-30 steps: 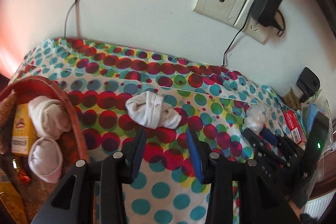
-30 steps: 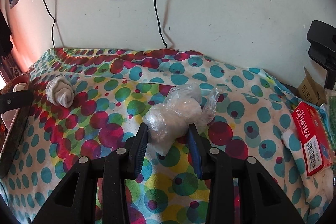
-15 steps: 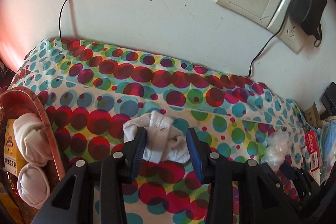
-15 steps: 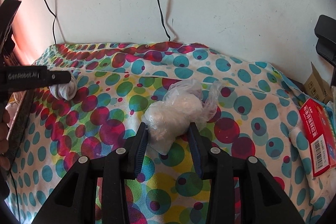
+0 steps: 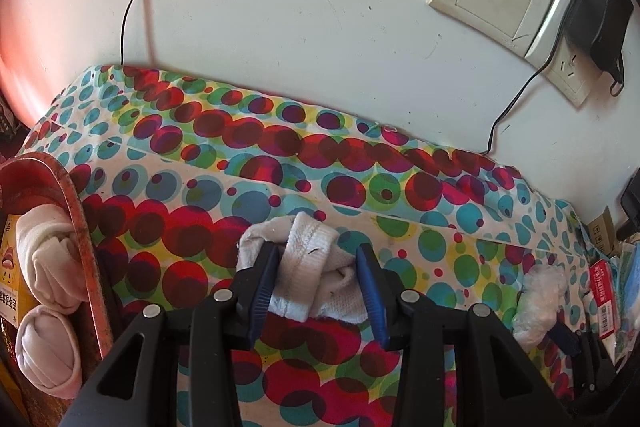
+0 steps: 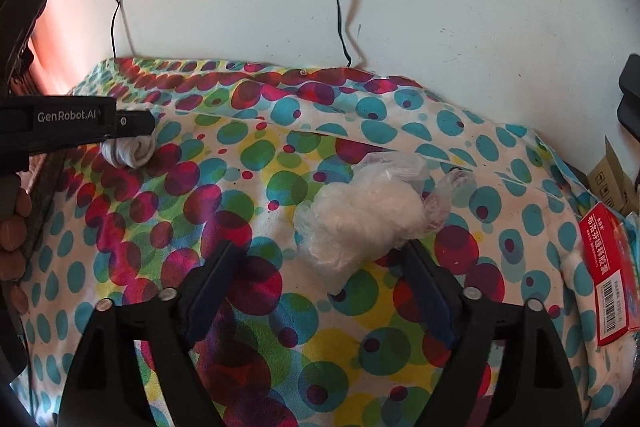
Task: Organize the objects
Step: 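Grasp the white sock with the left gripper while the right gripper grasps the plastic bundle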
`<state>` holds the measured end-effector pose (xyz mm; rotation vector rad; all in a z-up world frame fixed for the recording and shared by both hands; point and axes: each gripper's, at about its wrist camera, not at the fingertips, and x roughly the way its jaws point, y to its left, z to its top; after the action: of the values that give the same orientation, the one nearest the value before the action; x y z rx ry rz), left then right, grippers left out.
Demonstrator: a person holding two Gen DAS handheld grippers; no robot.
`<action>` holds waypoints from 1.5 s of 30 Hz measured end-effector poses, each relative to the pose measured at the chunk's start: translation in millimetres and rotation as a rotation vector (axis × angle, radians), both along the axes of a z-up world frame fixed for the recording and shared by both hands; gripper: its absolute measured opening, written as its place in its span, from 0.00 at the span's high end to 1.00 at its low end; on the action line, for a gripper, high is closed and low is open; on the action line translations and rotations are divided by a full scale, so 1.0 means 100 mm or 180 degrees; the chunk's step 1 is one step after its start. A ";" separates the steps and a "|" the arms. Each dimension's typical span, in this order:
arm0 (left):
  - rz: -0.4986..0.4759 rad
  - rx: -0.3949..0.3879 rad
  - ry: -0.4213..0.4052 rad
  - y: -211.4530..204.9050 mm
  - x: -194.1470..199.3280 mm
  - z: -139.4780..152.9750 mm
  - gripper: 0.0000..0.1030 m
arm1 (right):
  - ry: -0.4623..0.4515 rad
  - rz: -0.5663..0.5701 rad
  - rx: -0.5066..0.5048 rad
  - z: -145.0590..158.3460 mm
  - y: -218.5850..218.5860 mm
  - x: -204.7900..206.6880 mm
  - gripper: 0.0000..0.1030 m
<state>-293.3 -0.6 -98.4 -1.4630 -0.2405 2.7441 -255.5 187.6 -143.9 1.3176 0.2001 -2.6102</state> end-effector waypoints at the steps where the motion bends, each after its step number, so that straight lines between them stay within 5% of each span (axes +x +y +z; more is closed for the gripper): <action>1: -0.0020 -0.0054 0.0036 0.02 0.01 -0.01 0.59 | -0.0016 -0.0003 -0.0026 -0.01 0.01 -0.01 0.12; 2: -0.0036 -0.0098 0.0069 0.04 0.02 -0.02 0.59 | -0.0058 -0.0001 -0.0051 -0.03 0.01 -0.03 0.00; 9: -0.0015 -0.0051 0.0434 0.01 0.14 -0.10 0.55 | -0.0077 0.0013 -0.0009 -0.02 -0.02 -0.04 0.00; 15: -0.0009 0.0087 0.0429 -0.04 0.12 -0.10 0.54 | -0.0076 0.0013 -0.0011 -0.02 0.00 -0.03 0.00; 25: -0.0024 -0.0169 0.0392 0.07 0.11 -0.11 0.54 | -0.0060 -0.0001 0.0002 0.00 -0.01 -0.02 0.01; 33: -0.0016 0.0029 0.0421 0.00 0.12 -0.12 0.54 | 0.0055 0.0006 -0.0138 0.08 0.03 0.01 0.38; 41: -0.0009 0.0192 0.0448 -0.08 0.13 -0.11 0.54 | 0.0108 -0.0051 -0.0084 0.08 0.06 0.04 0.60; 43: -0.0011 0.0159 0.0443 -0.07 0.13 -0.11 0.54 | 0.0099 -0.0056 -0.0111 0.09 0.07 0.03 0.58; 45: -0.0010 0.0171 0.0446 -0.07 0.13 -0.11 0.54 | 0.0092 -0.0122 -0.0120 0.09 0.11 0.03 0.21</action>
<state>-280.4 -7.6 -109.5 -1.2512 -0.3052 2.7981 -252.5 198.5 -135.2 1.2844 0.1310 -2.6525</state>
